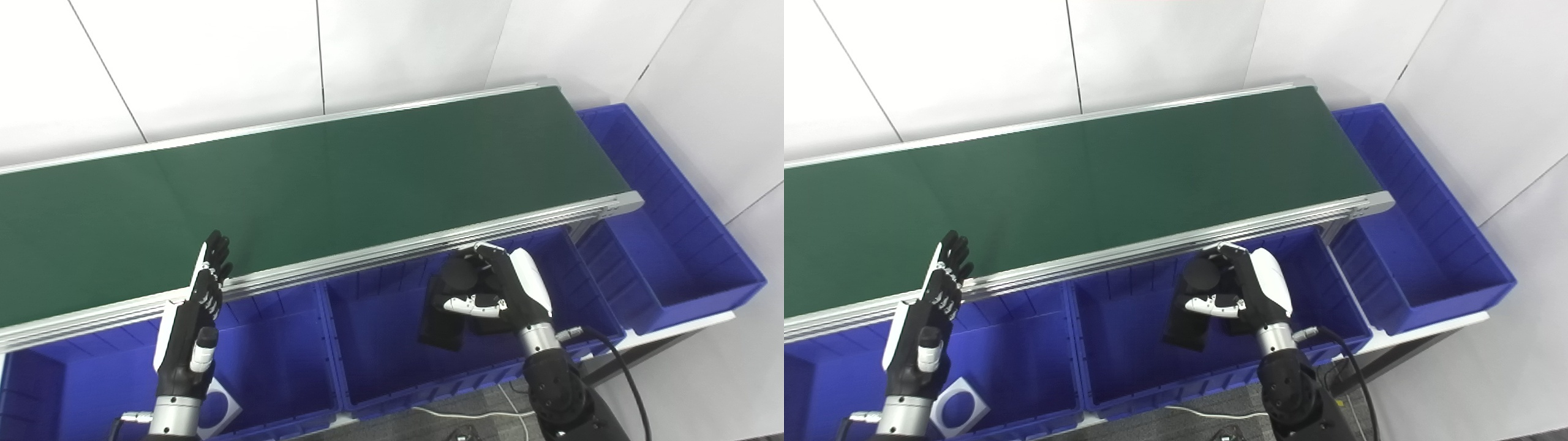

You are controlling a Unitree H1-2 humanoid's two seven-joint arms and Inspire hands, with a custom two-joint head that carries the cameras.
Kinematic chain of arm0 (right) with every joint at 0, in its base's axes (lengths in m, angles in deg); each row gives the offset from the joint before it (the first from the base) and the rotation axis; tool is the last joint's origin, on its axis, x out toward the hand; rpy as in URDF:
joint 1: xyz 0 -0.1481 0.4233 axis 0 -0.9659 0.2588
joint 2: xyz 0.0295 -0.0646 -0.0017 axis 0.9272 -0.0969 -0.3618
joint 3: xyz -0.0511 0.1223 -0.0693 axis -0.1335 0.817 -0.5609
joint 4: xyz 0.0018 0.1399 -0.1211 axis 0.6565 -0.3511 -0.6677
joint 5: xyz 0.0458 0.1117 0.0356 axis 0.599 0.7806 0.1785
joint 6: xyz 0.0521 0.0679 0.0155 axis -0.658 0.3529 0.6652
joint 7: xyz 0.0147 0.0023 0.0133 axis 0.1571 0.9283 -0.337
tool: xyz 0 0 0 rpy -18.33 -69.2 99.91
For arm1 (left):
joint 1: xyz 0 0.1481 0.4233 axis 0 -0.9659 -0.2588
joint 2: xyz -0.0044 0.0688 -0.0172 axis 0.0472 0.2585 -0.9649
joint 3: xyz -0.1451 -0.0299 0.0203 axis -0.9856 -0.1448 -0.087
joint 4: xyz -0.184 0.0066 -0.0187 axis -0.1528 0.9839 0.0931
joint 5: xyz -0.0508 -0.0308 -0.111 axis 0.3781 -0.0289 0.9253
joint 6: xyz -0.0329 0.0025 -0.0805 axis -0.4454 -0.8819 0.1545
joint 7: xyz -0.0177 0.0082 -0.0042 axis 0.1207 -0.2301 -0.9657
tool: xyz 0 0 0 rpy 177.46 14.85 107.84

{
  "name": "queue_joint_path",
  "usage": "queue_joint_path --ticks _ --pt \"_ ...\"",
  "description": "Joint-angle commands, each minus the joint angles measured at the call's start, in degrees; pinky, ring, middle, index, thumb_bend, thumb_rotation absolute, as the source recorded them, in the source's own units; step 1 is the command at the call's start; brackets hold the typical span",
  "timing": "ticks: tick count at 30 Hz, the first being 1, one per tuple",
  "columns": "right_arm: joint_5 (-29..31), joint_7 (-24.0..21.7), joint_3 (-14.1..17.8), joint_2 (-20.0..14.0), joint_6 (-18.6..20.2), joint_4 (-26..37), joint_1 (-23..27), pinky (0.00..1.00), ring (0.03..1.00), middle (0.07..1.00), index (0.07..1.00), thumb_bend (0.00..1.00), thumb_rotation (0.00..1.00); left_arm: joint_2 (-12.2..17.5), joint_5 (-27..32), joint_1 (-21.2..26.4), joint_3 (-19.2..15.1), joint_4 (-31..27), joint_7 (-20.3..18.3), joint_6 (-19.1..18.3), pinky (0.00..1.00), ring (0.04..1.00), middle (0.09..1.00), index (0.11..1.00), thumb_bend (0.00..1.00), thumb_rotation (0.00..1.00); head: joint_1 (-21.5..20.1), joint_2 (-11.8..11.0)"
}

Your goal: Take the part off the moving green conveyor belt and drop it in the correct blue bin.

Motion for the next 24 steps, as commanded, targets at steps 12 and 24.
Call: queue_joint_path --ticks 12,24 --pt "0.7 1.0 0.2 -0.1 -3.3 2.4 0.4 0.64 0.763 0.822 0.831 1.0 0.26 -0.2 -0.6 0.4 -0.5 -1.4 0.1 2.1 0.97 0.998 0.985 1.0 0.96 1.0 0.7 0.1" --pt "11.1 0.4 -1.1 2.1 -21.4 -0.6 0.4 0.73 0.773 0.781 0.778 0.87 0.49 0.0 -1.5 0.1 0.2 1.3 -0.3 2.1 0.95 0.989 0.98 1.0 0.97 0.99 19.7 1.0"
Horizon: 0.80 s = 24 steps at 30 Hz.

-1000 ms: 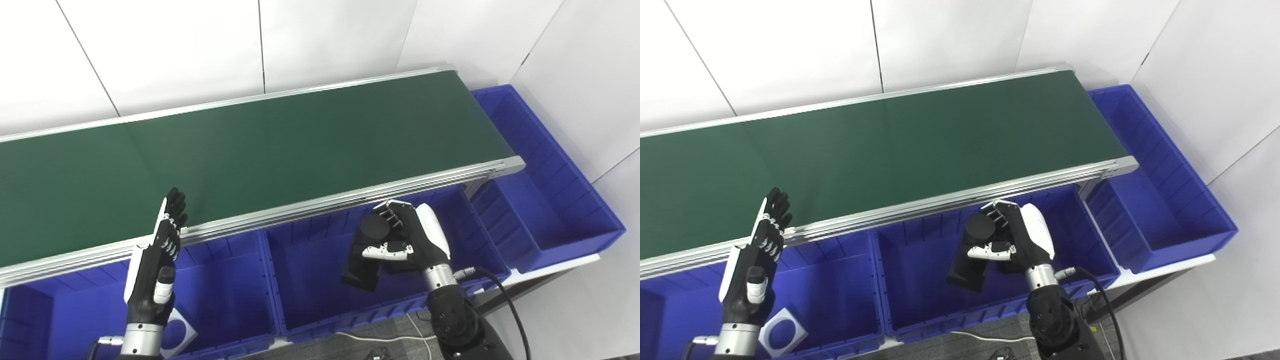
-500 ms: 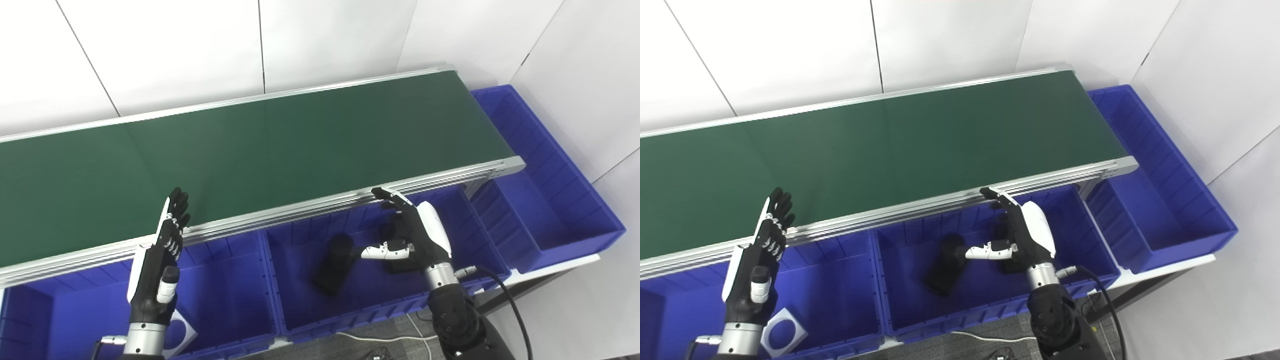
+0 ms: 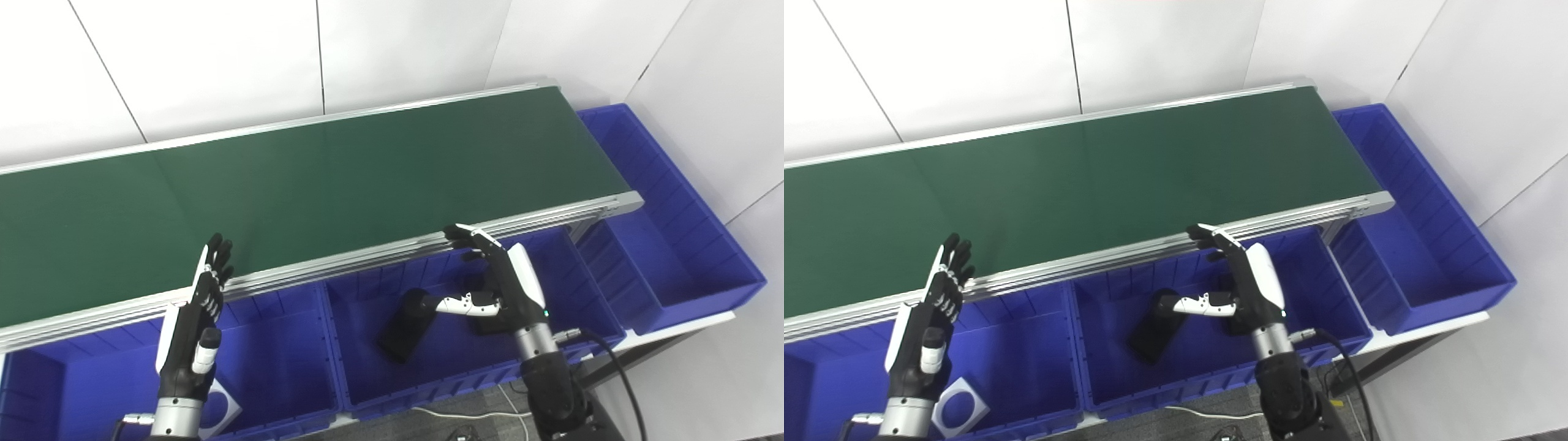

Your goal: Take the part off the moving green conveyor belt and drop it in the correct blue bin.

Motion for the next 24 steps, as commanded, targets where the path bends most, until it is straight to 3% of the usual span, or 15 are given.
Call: queue_joint_path --ticks 1,2,6,9,12,15,19,24 --pt "2.8 -1.1 -0.5 0.4 -4.8 1.3 0.8 0.73 0.775 0.783 0.78 0.87 0.5 -0.1 -0.8 0.3 0.5 -1.2 0.0 1.9 0.95 0.99 0.98 1.0 0.97 0.98 5.6 0.5" --pt "2.4 -1.2 -0.8 0.6 -5.4 1.6 1.0 0.74 0.78 0.787 0.784 0.87 0.52 -0.3 -1.4 0.2 0.6 -1.1 0.2 1.7 0.95 0.992 0.981 1.0 0.97 0.98 8.1 0.4" --pt "1.6 0.0 -2.3 1.1 -6.6 1.9 1.9 0.72 0.771 0.792 0.8 0.78 0.79 -0.8 -2.4 0.5 0.9 0.5 0.8 2.0 1.0 1.0 0.99 1.0 0.93 0.96 13.0 -0.5" --pt "2.3 -0.5 -3.4 1.3 -6.6 1.1 2.5 0.75 0.799 0.813 0.811 0.78 0.86 -1.2 -4.0 0.9 0.9 1.4 2.2 2.1 0.97 0.992 0.98 0.999 0.93 0.96 16.3 -1.5" --pt "3.5 -1.6 -4.6 0.9 -6.6 -0.1 3.4 0.78 0.827 0.83 0.821 0.79 0.9 -1.4 -5.3 1.3 1.5 2.2 3.5 2.2 0.97 0.989 0.978 0.999 0.92 0.97 18.5 -2.4" --pt "7.2 -3.5 -5.8 0.6 -6.6 -2.0 4.4 0.8 0.856 0.853 0.832 0.86 0.91 -1.4 -5.6 1.5 2.4 3.2 4.2 2.2 0.99 0.999 0.994 1.0 0.93 0.98 21.5 -3.9" --pt "7.4 -3.4 -7.4 0.3 -6.7 -4.0 5.4 0.78 0.852 0.863 0.846 0.89 0.92 -1.4 -6.5 1.7 3.2 4.3 5.2 2.2 0.99 1.0 1.0 1.0 0.96 0.99 22.7 -4.7" --pt "6.6 -1.9 -9.9 0.6 -6.7 -6.0 6.6 0.75 0.822 0.847 0.84 0.86 0.92 -1.4 -7.4 1.5 3.6 4.6 5.7 2.2 0.99 1.0 1.0 1.0 0.99 0.99 22.4 -5.5"
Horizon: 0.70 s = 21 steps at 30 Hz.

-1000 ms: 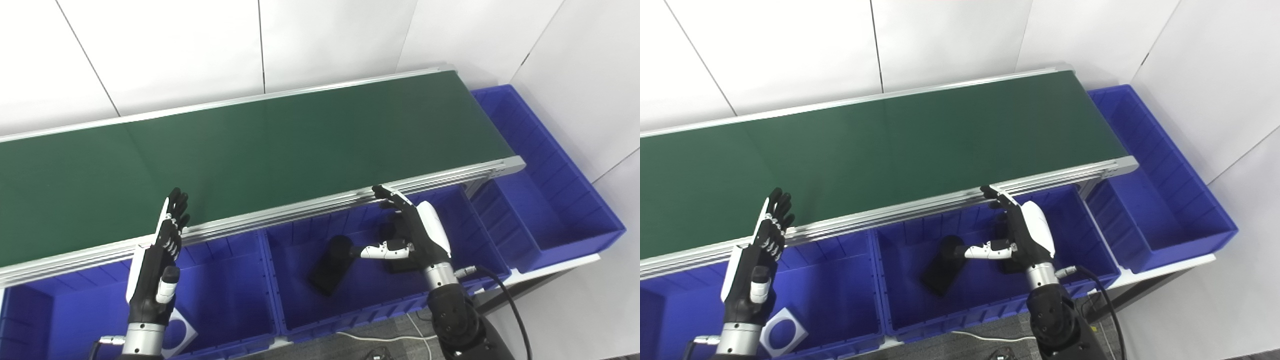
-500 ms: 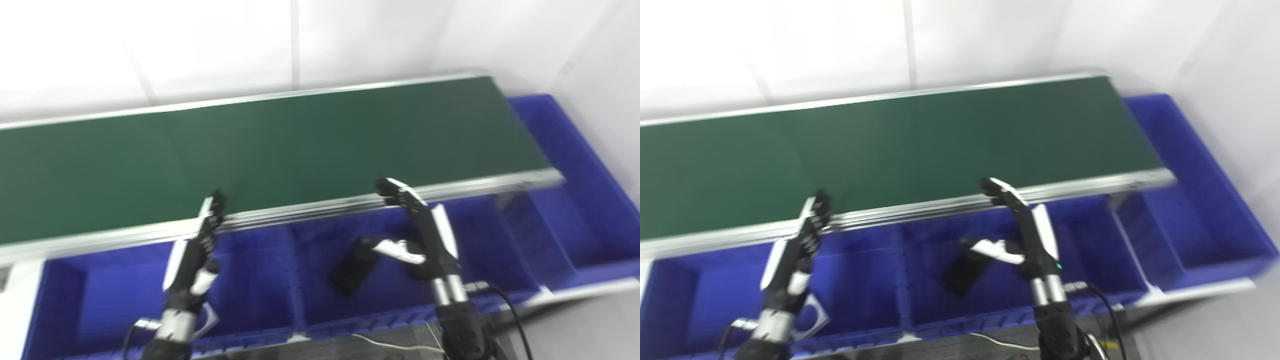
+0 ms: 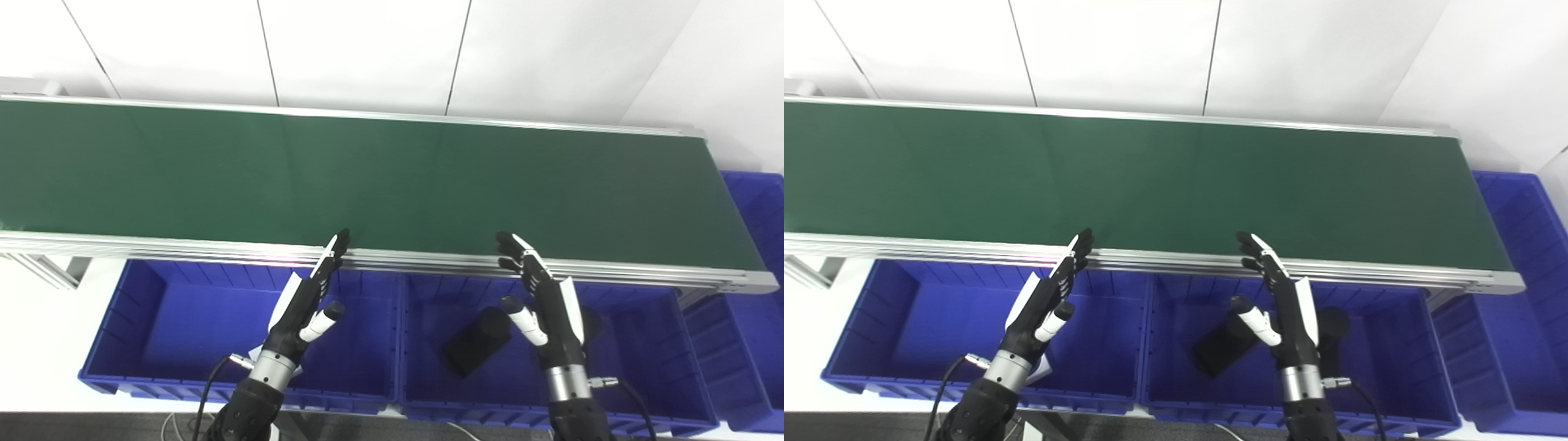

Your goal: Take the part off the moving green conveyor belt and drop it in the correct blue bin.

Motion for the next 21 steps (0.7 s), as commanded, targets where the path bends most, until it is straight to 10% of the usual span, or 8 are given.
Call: queue_joint_path --ticks 1,21 --pt "-0.1 1.2 -0.9 0.3 -2.8 0.3 1.6 0.75 0.821 0.846 0.84 0.86 0.92 -0.3 -0.6 0.7 0.4 -1.1 0.8 2.1 0.99 1.0 1.0 1.0 0.99 0.99 -0.3 -0.3" --pt "2.7 2.9 -6.2 2.6 -2.8 -6.3 1.4 0.79 0.843 0.852 0.836 0.86 0.89 0.9 1.3 1.3 3.4 2.4 2.2 2.2 1.0 1.0 1.0 1.0 0.97 0.97 -1.9 -5.9"
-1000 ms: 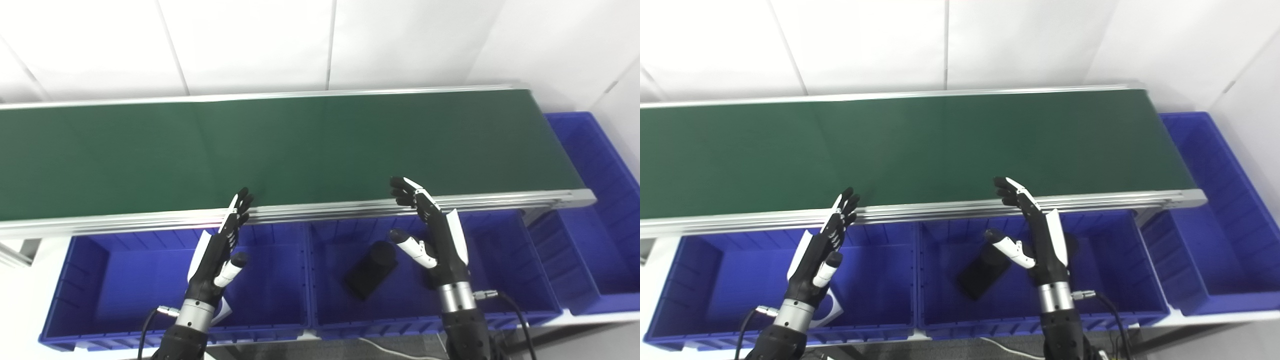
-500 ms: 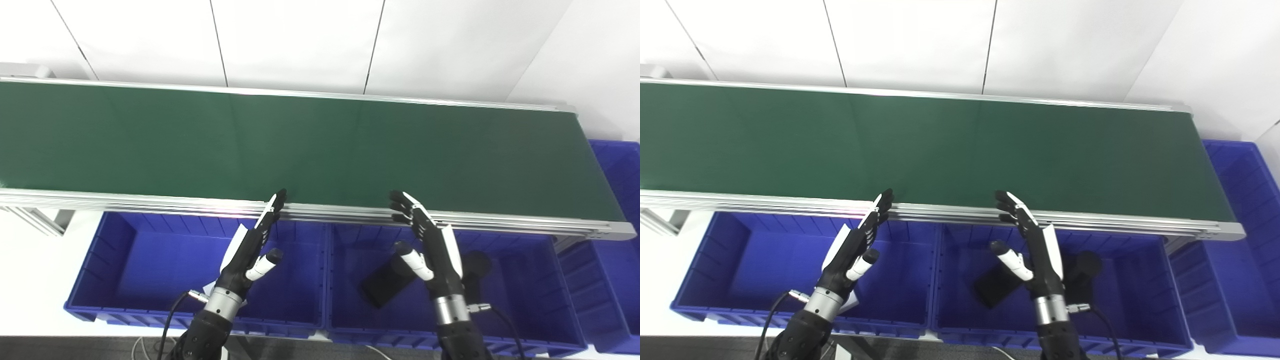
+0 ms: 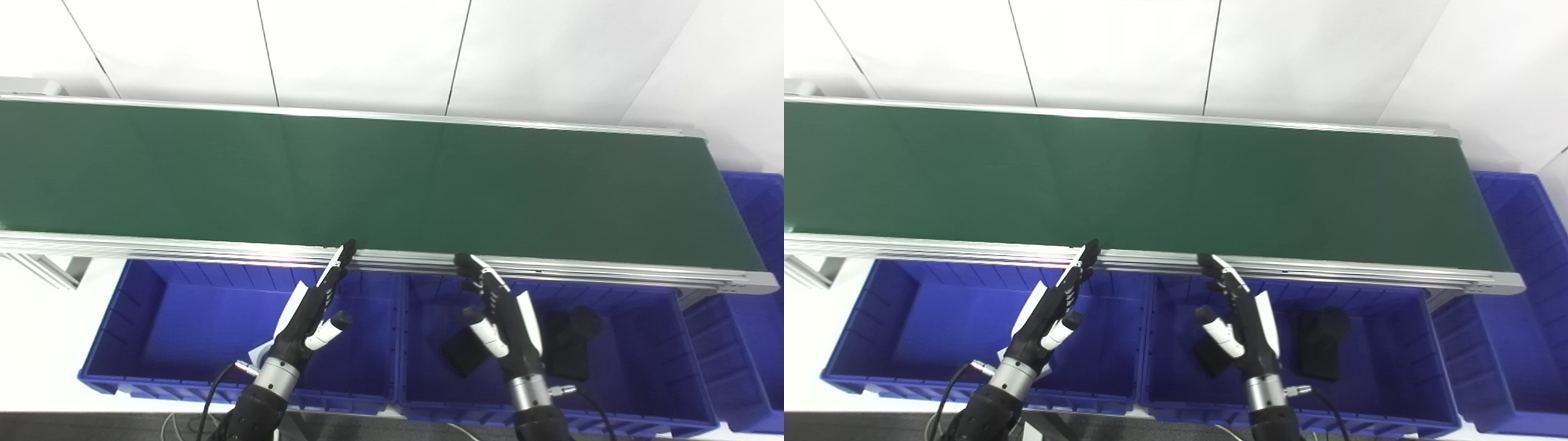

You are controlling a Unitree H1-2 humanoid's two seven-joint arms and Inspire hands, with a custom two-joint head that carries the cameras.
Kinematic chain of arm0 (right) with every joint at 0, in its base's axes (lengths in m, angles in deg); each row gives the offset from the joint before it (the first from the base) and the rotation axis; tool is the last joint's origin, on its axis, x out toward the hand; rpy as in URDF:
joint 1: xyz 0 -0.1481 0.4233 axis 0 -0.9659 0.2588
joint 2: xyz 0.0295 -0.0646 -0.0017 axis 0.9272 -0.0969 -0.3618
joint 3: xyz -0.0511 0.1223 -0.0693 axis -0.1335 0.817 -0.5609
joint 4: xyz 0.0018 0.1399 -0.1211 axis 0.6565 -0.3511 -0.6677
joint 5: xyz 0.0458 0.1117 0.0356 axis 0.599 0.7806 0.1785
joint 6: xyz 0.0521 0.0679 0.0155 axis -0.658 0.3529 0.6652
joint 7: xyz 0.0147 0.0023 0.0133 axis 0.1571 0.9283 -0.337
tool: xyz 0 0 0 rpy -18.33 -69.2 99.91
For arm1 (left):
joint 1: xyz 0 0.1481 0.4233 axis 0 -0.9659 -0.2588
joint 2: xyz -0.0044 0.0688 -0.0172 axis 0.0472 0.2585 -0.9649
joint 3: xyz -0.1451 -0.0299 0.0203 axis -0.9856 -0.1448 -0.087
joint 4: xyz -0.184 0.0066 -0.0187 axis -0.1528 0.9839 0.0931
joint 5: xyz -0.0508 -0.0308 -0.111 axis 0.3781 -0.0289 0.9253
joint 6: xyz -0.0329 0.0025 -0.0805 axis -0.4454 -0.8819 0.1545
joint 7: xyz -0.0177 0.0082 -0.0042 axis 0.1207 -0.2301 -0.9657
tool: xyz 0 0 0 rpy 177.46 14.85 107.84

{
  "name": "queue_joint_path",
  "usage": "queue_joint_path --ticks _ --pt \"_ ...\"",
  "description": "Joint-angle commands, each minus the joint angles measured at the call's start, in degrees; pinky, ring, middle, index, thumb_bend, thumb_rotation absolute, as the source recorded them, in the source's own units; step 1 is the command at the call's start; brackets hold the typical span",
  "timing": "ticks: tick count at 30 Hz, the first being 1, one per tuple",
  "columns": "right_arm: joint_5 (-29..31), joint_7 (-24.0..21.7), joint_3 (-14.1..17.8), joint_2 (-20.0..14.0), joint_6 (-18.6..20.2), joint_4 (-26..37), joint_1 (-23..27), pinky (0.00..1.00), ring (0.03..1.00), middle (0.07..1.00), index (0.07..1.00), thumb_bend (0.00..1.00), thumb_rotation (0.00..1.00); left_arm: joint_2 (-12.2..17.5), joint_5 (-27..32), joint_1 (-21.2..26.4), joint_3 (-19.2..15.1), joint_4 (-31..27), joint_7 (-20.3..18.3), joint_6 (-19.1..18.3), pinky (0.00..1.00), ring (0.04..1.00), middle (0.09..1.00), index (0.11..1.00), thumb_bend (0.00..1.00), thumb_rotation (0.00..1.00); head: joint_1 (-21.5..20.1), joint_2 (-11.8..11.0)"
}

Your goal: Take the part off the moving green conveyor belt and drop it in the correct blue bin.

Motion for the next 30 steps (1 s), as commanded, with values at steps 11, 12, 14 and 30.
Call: queue_joint_path --ticks 11,12,14,30 --pt "0.8 3.4 -1.1 0.4 -2.8 -0.4 0.9 0.81 0.849 0.857 0.843 0.82 0.88 0.9 0.5 1.1 2.6 0.3 3.3 1.6 1.0 1.0 1.0 1.0 0.94 0.97 0.3 -0.7" --pt "0.7 3.5 -1.3 0.3 -2.8 -0.7 1.0 0.81 0.85 0.858 0.843 0.82 0.88 1.0 0.6 1.1 2.7 0.4 3.3 1.6 1.0 1.0 1.0 1.0 0.94 0.97 0.2 -0.9" --pt "0.9 2.9 -1.5 0.2 -2.8 -1.2 1.0 0.81 0.855 0.864 0.847 0.84 0.89 1.1 1.0 1.1 2.8 0.3 3.1 1.6 1.0 1.0 1.0 1.0 0.95 0.97 0.2 -1.0" --pt "1.5 -0.1 -7.7 -2.1 -2.8 -2.1 3.3 0.99 0.992 0.989 0.971 0.9 1.0 1.8 1.9 1.5 4.1 1.8 3.4 1.6 1.0 1.0 1.0 1.0 0.93 0.95 0.3 -2.9"
